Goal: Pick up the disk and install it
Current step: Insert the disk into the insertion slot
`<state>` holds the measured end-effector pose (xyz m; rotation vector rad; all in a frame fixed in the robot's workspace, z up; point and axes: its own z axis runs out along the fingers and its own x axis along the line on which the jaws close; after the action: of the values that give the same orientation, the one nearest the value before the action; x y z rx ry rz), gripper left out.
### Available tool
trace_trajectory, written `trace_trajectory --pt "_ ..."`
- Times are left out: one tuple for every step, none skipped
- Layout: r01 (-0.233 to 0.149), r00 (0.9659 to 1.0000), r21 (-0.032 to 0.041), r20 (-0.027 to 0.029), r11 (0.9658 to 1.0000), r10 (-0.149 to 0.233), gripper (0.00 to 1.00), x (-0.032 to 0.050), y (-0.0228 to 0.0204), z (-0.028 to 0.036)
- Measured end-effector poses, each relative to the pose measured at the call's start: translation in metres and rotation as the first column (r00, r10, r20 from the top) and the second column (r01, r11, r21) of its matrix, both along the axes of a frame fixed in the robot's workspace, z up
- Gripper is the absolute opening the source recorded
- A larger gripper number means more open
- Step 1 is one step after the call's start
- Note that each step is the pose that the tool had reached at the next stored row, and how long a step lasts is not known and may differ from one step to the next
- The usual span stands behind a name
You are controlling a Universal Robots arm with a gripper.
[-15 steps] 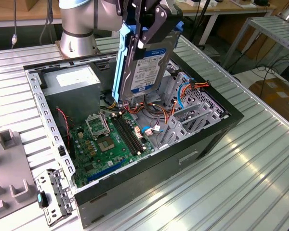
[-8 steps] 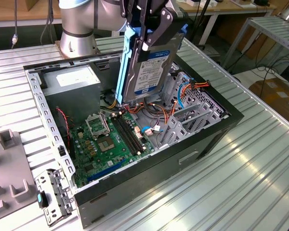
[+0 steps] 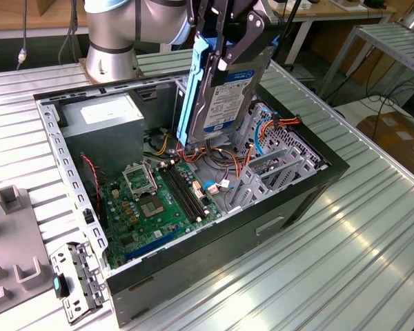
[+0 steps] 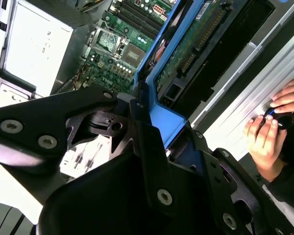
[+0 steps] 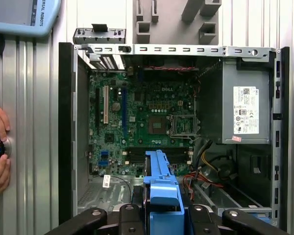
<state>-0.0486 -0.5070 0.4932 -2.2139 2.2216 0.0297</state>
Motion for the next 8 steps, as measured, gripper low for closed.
trace_trajectory --pt "0.0 1.0 0.0 0.0 1.0 0.0 0.37 0.0019 0.0 0.0" --pt "0.0 1.0 -0.0001 0.0 1.0 0.0 0.37 0.0054 0.0 0.0" --pt "0.0 1.0 0.0 0.0 1.0 0.0 0.37 0.0069 0.0 0.0" --pt "0.0 1.0 0.0 0.0 1.0 0.0 0.37 0.0074 0.0 0.0" --pt "0.0 1.0 0.0 0.0 1.0 0.0 0.37 0.0074 0.0 -0.0001" --pt "0.0 1.0 0.0001 0.0 1.0 0.0 0.37 0.0074 0.0 -0.0001" --pt "0.0 1.0 0.0 0.0 1.0 0.0 0.37 0.0074 0.0 0.0" --pt "0.0 1.0 0.0 0.0 1.0 0.0 0.37 0.0075 0.0 -0.0001"
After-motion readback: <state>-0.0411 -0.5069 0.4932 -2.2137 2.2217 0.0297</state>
